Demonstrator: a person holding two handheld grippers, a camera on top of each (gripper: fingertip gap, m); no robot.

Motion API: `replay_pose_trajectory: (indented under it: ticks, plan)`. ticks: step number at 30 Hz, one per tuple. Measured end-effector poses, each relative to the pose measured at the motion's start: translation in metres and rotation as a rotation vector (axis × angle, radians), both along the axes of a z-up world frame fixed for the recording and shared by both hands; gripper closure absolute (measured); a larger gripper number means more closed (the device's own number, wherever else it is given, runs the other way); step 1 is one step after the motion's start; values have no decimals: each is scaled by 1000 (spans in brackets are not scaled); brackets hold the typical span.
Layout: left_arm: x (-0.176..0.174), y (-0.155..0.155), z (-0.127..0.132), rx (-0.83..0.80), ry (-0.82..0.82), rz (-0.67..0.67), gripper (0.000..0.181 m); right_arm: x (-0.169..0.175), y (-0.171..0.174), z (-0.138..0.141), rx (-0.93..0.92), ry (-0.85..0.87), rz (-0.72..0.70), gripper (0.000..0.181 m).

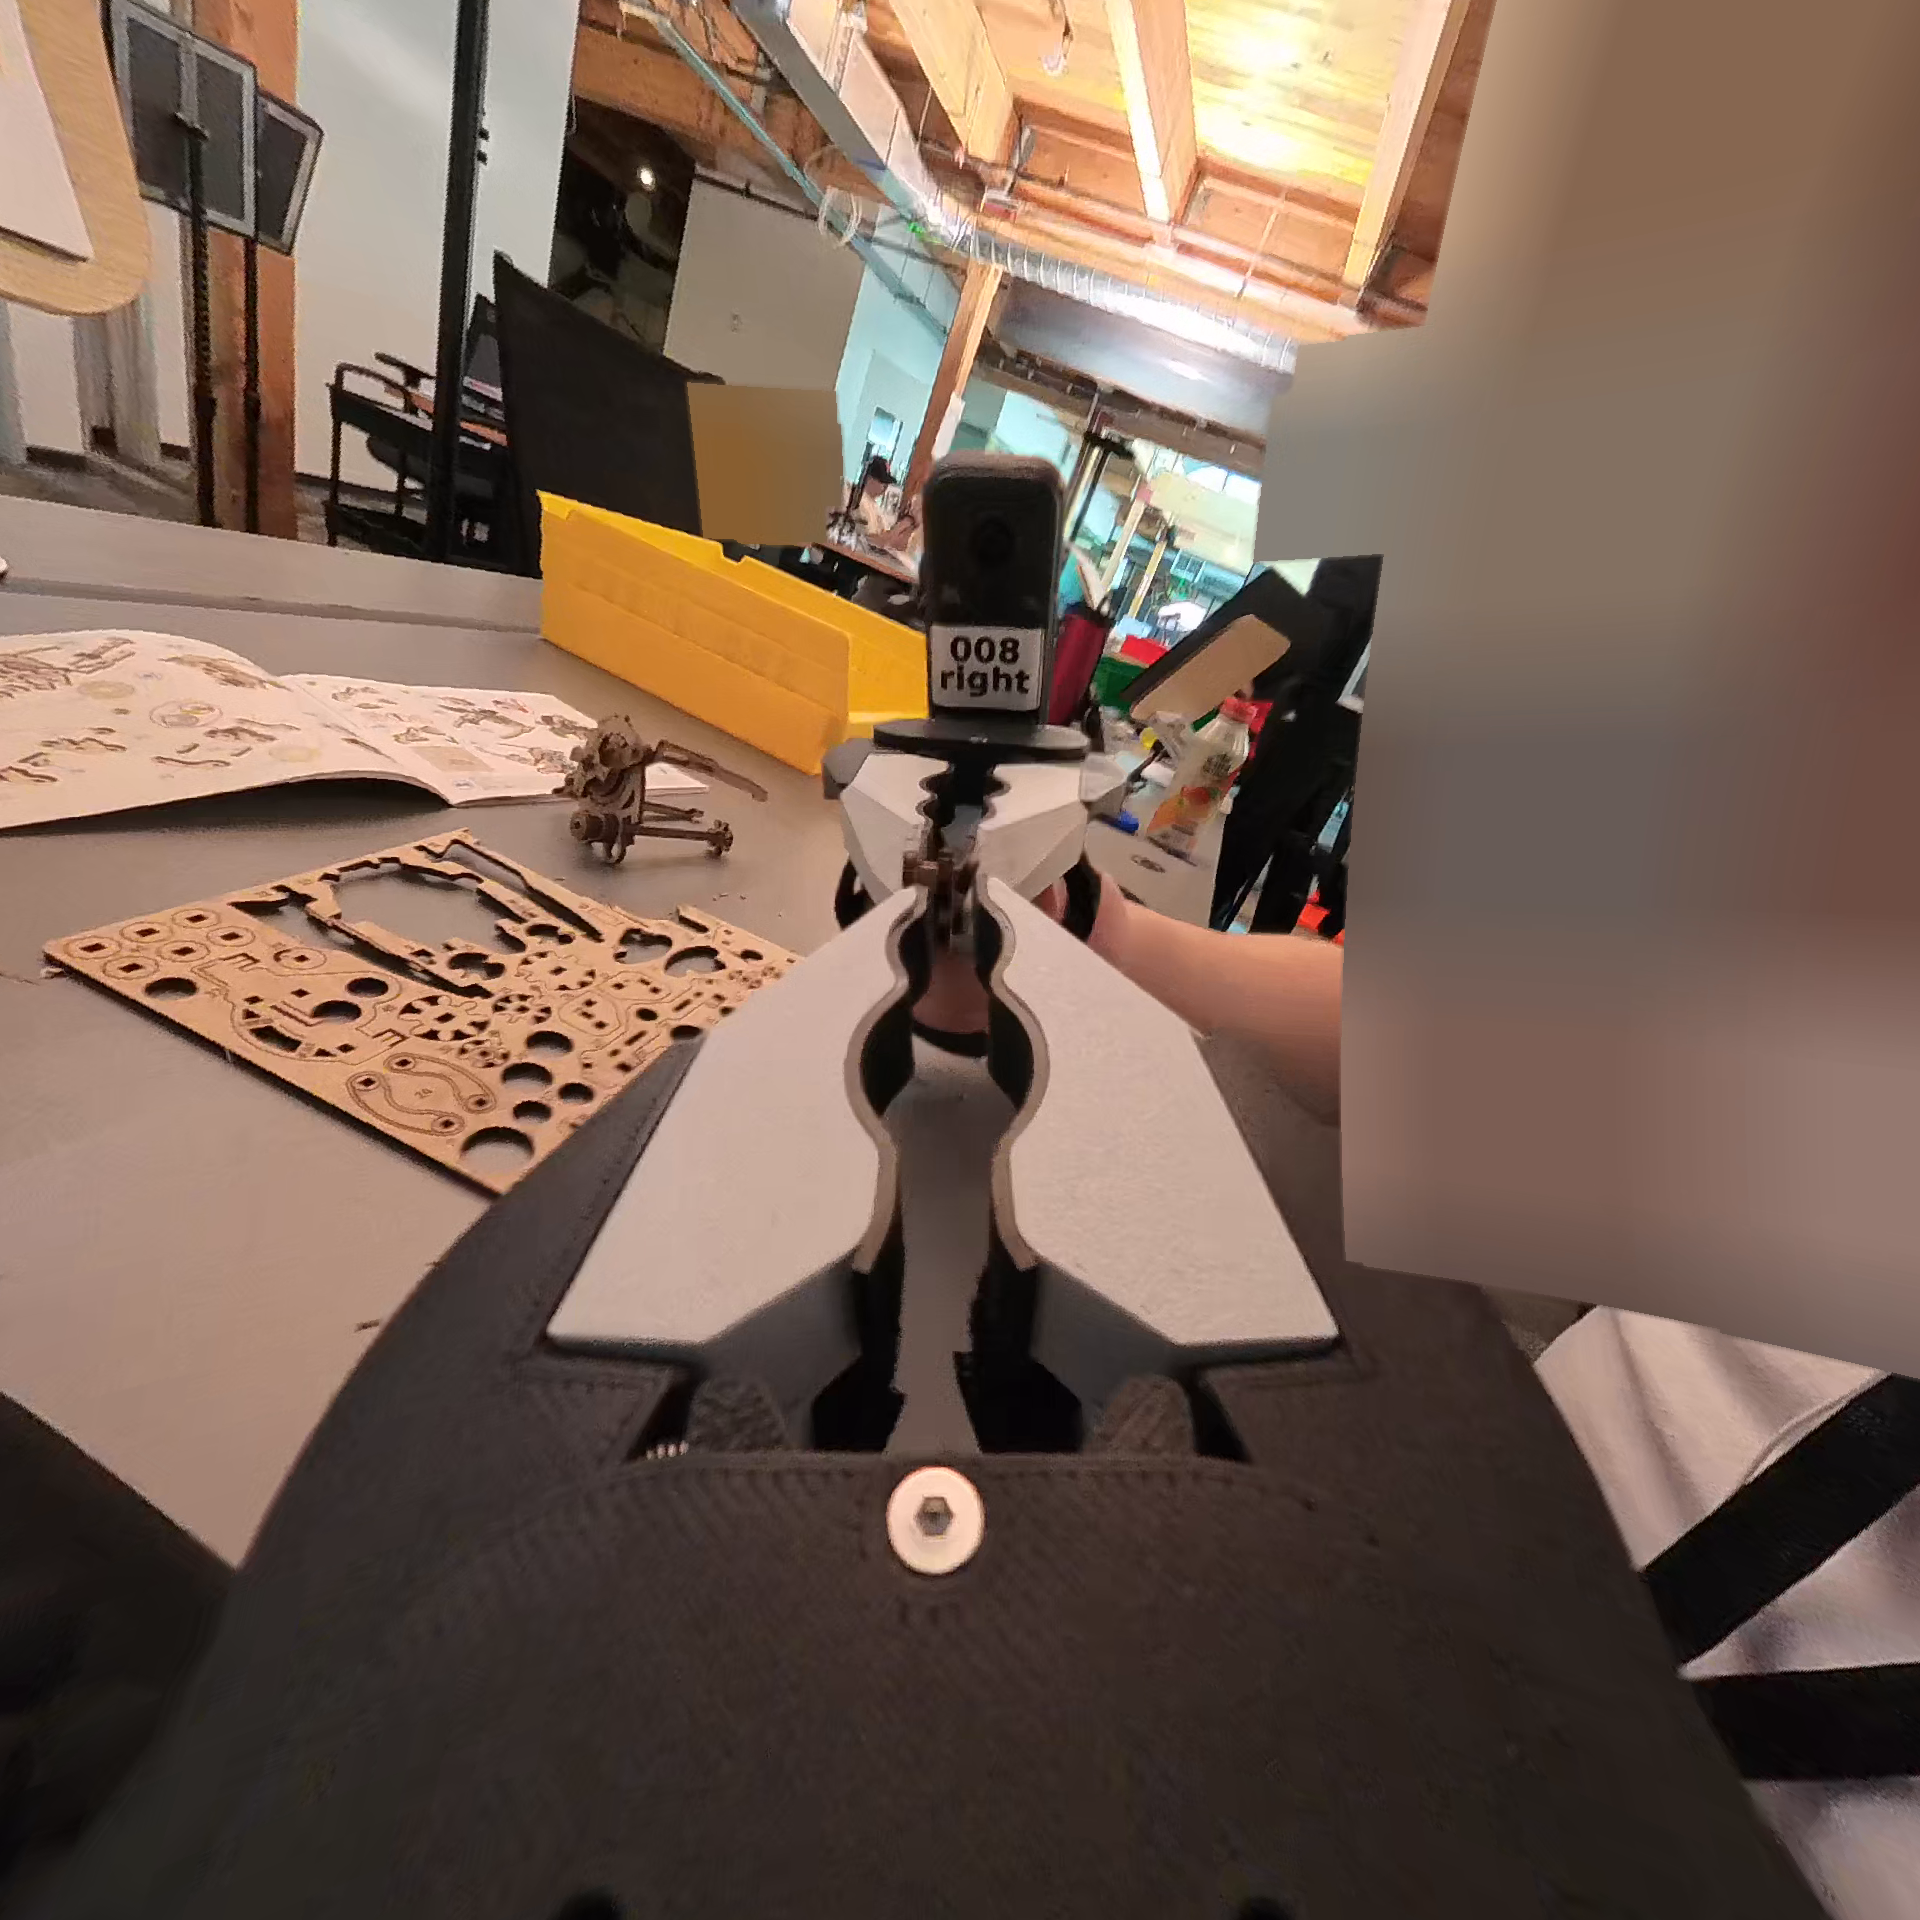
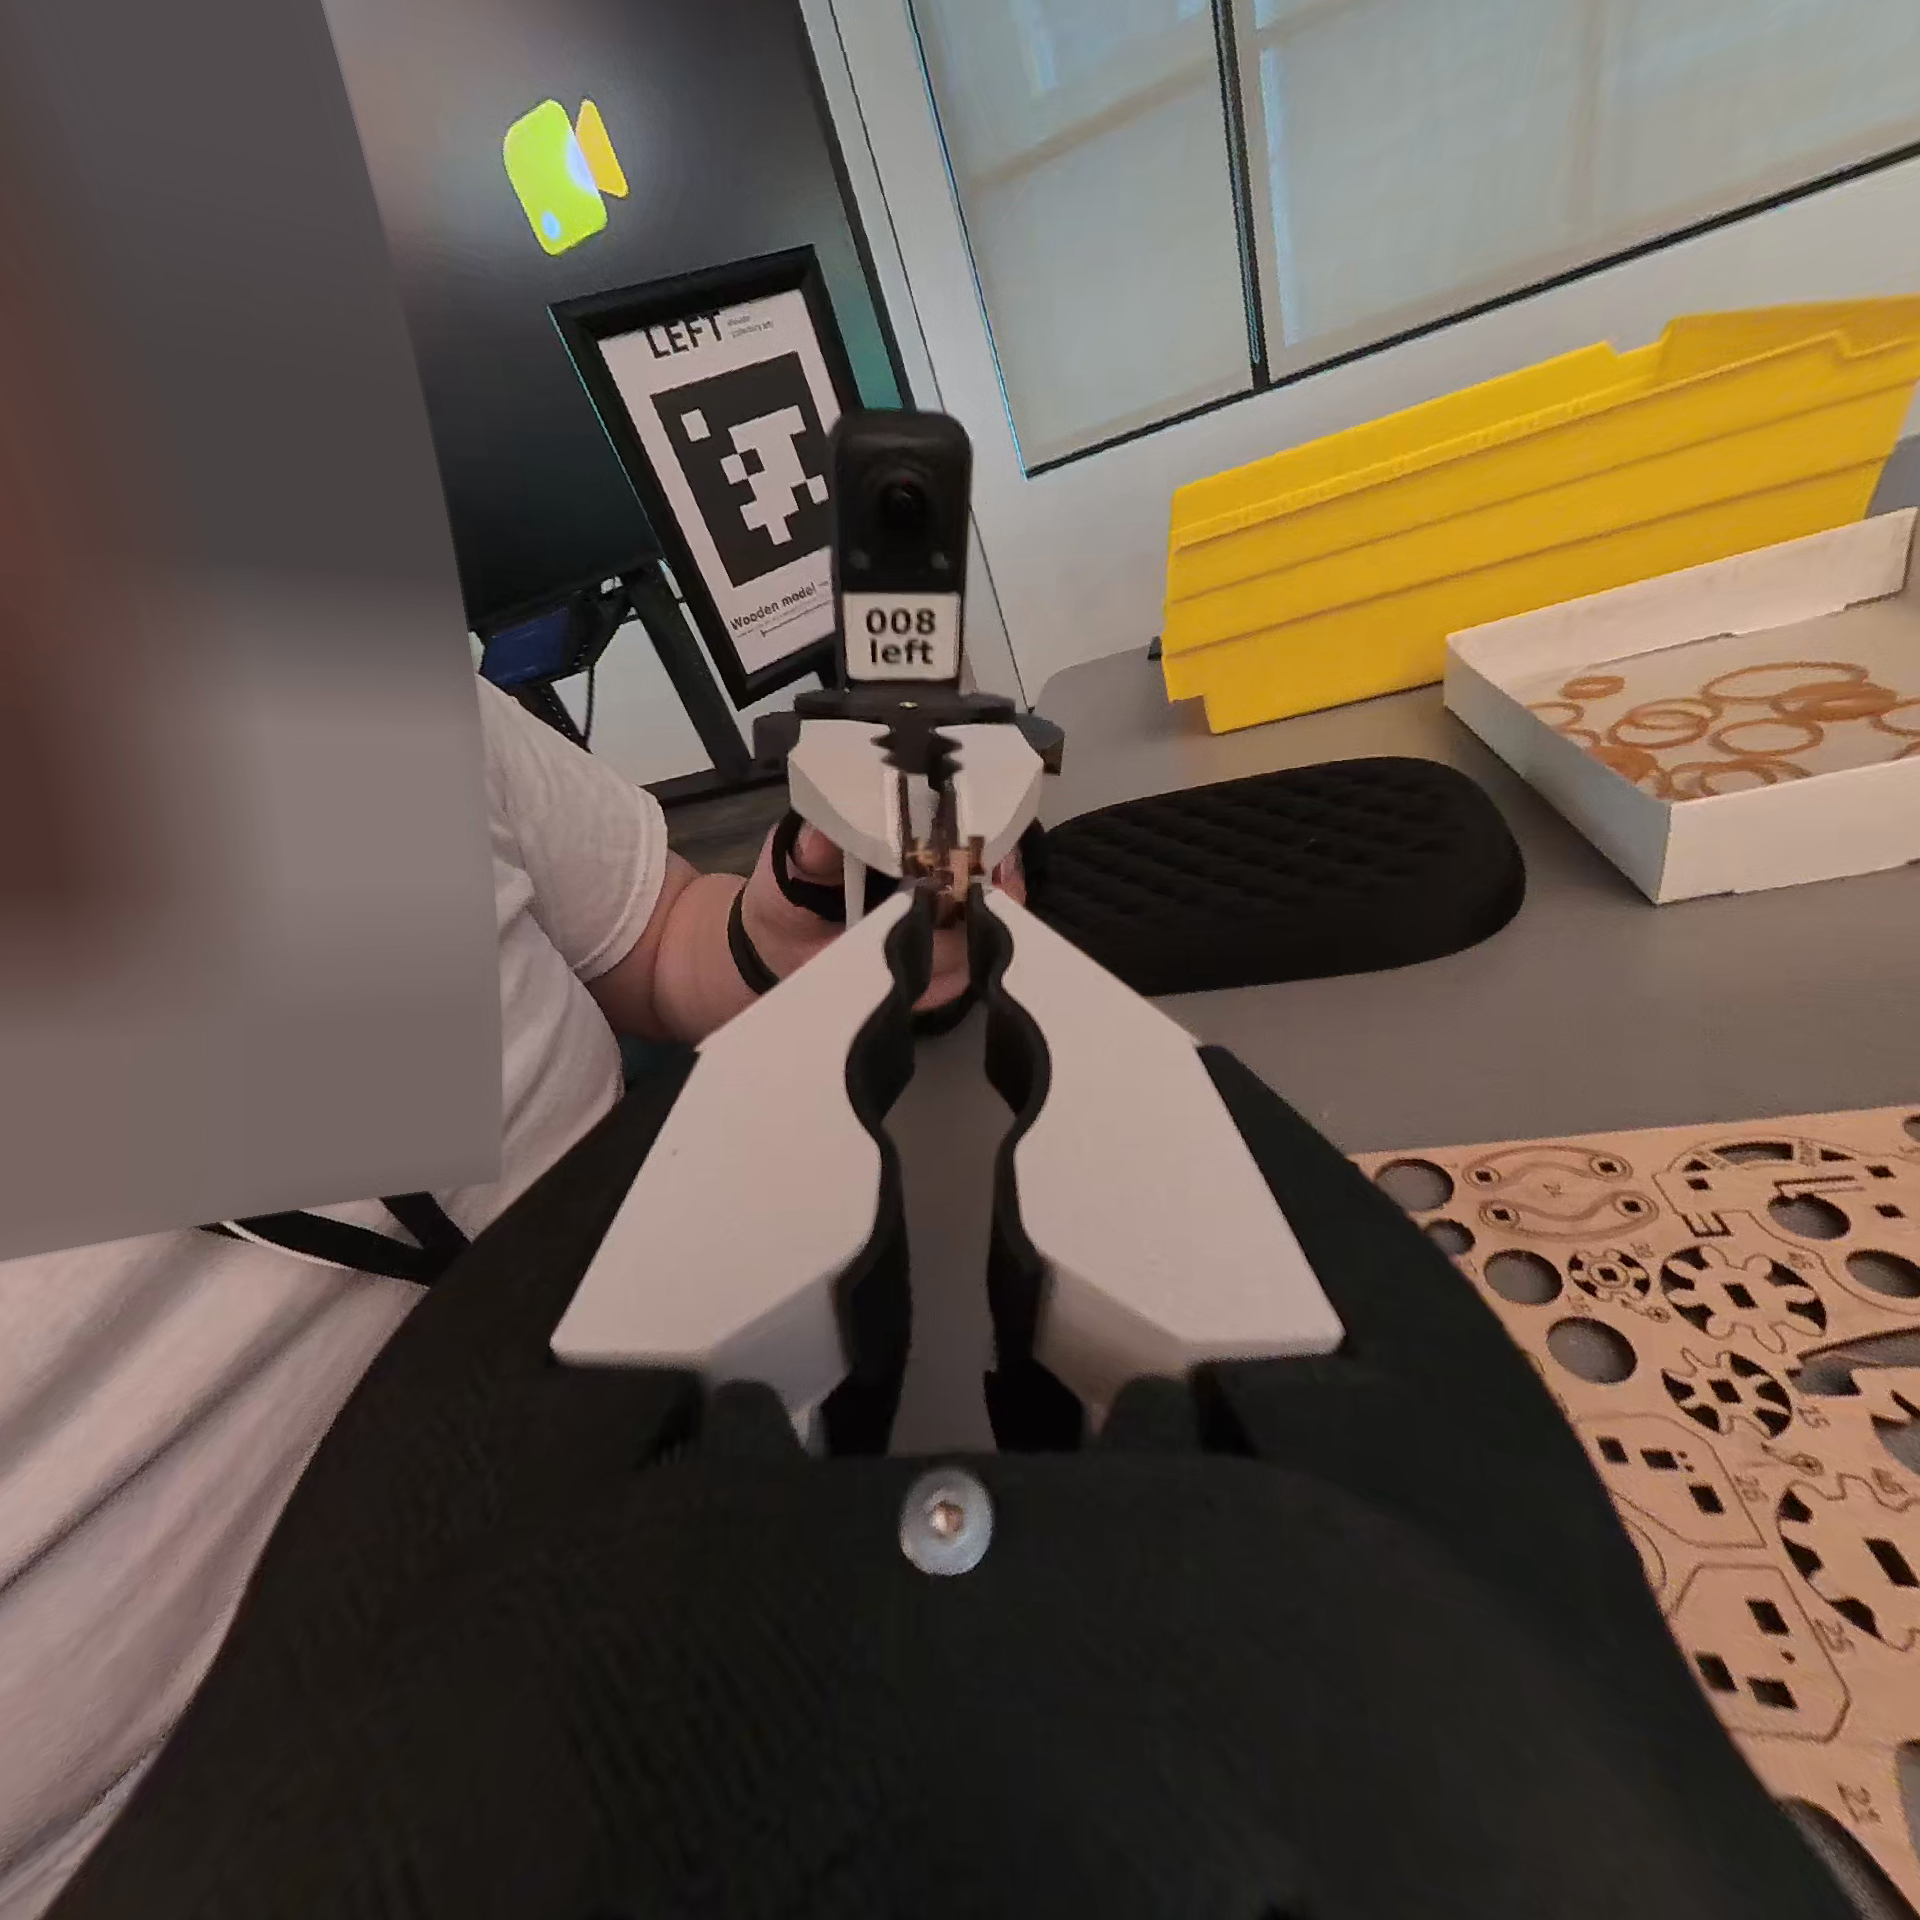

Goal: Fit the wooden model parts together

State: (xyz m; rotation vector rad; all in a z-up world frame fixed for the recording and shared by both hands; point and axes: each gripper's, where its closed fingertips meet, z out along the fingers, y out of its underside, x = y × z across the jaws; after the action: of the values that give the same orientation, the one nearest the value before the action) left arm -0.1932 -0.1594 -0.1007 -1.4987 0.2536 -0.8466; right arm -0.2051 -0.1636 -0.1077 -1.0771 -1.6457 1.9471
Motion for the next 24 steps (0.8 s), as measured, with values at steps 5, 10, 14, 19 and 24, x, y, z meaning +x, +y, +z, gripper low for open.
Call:
replay_pose_trajectory:
  ticks: [5, 10, 14, 19, 24]
  plan:
    - [-8, -1, 1, 28, 145, 28, 152, -1, -1, -10, 74, -43, -4, 178]
    - [-3, -3, -4, 61, 365, 15, 149, 2, -6, -10, 142, -3, -1, 178]
    - [4, -2, -11, 63, 438, -5, 157, 2, -9, -11, 210, 23, -6, 178]
    - [9, -7, -9, 88, 425, -49, 168, 4, -13, -10, 329, 98, -27, 178]
    - [12, -12, -4, 168, 465, -31, 169, 7, -18, -5, 484, 226, -74, 177]
